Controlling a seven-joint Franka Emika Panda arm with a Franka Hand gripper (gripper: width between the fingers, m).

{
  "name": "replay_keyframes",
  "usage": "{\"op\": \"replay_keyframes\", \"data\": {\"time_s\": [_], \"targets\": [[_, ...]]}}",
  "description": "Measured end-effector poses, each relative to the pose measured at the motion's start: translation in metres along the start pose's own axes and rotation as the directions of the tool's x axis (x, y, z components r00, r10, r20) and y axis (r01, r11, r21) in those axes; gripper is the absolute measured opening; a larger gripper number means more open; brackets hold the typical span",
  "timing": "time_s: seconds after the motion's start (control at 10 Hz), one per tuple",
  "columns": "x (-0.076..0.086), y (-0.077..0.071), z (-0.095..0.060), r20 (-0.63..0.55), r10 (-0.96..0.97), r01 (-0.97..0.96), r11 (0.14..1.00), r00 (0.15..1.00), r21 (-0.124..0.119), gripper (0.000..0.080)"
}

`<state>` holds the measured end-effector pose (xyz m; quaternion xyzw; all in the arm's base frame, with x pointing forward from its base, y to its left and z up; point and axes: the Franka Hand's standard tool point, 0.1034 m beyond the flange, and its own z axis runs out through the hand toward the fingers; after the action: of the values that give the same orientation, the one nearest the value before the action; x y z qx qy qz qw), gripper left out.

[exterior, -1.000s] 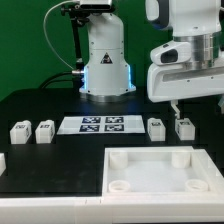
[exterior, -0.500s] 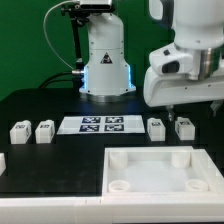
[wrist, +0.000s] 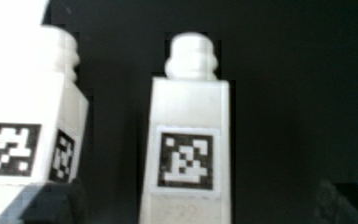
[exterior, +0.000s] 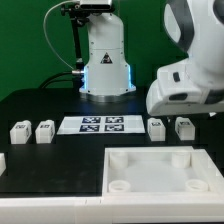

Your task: Assemble one leg

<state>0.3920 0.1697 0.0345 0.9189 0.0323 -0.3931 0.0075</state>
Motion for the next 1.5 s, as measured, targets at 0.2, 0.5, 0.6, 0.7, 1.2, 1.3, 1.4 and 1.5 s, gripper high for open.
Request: {"op": "replay_keyframes", "data": {"time_s": [0.2, 0.5, 0.6, 0.7, 1.2, 1.3, 1.4, 1.5], "targets": [[0.01, -0.002, 0.001, 0.043, -0.002, 0.002, 1.0, 0.999, 0.003, 0.0649], [0.004, -0.001, 0.026, 0.083, 0.003, -0.003, 1.0, 0.997, -0.007, 0.0649], [0.003, -0.002, 0.029, 0.087, 0.003, -0.002, 1.0, 0.996, -0.009, 0.0649], [0.003, -0.003, 0.031, 0.092, 0.01, -0.009, 1.0, 0.996, -0.012, 0.0649], [0.003, -0.002, 0.032, 0.092, 0.01, -0.009, 1.0, 0.996, -0.012, 0.0287], [0.003, -0.002, 0.032, 0.093, 0.01, -0.009, 1.0, 0.996, -0.012, 0.0287], [0.003, -0.002, 0.032, 0.093, 0.01, -0.009, 1.0, 0.996, -0.012, 0.0287], [0.003, -0.002, 0.032, 0.092, 0.01, -0.009, 1.0, 0.996, -0.012, 0.0288]]}}
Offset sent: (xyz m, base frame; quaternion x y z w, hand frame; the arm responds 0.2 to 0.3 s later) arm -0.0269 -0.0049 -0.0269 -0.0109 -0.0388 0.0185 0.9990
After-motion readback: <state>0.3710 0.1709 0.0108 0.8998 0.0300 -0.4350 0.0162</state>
